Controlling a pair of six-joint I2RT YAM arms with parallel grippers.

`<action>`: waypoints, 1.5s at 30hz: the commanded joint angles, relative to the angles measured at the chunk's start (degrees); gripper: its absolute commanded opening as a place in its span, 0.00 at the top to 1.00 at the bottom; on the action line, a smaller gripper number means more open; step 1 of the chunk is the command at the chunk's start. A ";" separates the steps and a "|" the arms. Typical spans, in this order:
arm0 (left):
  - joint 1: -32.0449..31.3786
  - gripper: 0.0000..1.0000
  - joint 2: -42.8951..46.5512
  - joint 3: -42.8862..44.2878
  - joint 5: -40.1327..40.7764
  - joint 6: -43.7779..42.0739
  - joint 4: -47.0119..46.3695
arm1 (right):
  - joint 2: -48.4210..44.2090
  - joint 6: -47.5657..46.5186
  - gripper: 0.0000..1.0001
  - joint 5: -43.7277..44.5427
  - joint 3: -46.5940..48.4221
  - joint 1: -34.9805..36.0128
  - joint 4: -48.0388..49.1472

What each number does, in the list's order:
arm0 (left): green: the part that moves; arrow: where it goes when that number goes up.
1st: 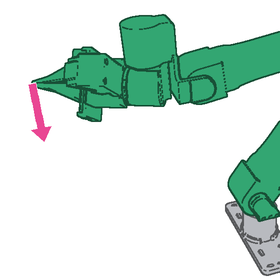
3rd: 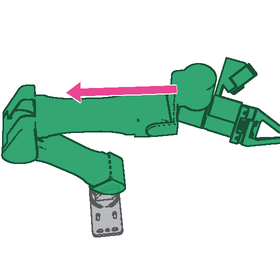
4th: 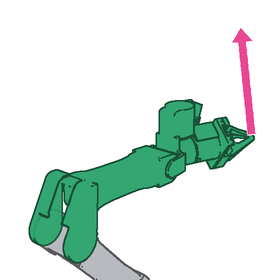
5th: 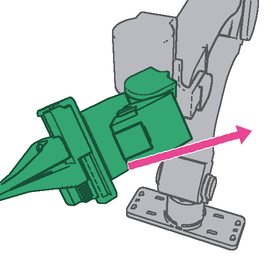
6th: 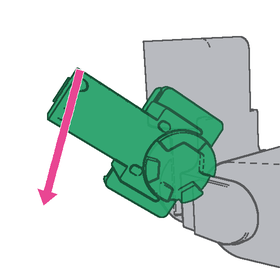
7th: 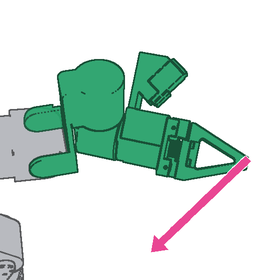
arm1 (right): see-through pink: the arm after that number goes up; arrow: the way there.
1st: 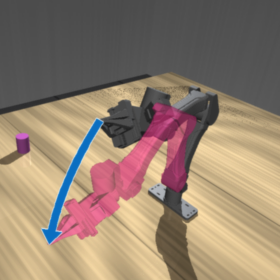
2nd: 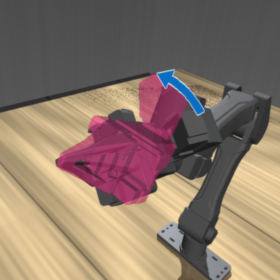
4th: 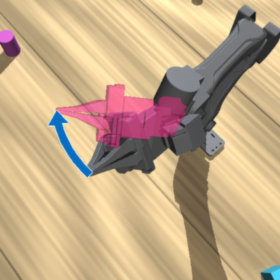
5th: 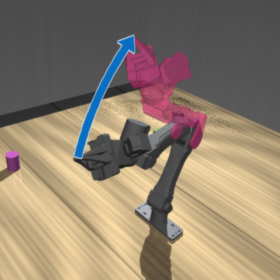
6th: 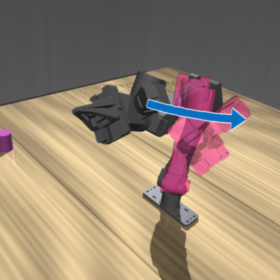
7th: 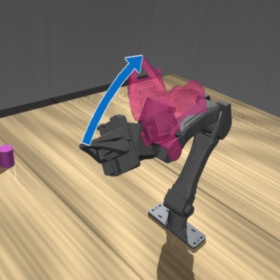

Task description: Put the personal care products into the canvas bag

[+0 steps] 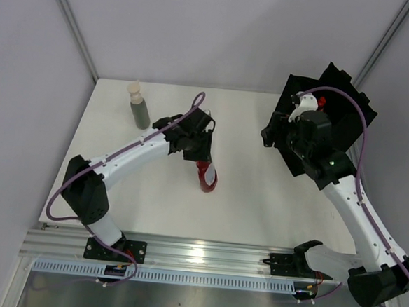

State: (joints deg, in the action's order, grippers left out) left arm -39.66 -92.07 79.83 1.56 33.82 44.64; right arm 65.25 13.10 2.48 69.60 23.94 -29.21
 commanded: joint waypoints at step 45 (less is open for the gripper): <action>9.34 0.01 43.36 -20.48 1.60 9.24 9.58 | 17.44 25.56 0.16 31.96 10.81 33.80 -4.52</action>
State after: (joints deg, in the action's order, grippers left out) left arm -30.76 -52.45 64.93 4.62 43.44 53.28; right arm 78.76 32.21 27.03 77.36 56.10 -32.86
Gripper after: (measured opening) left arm 0.993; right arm 0.840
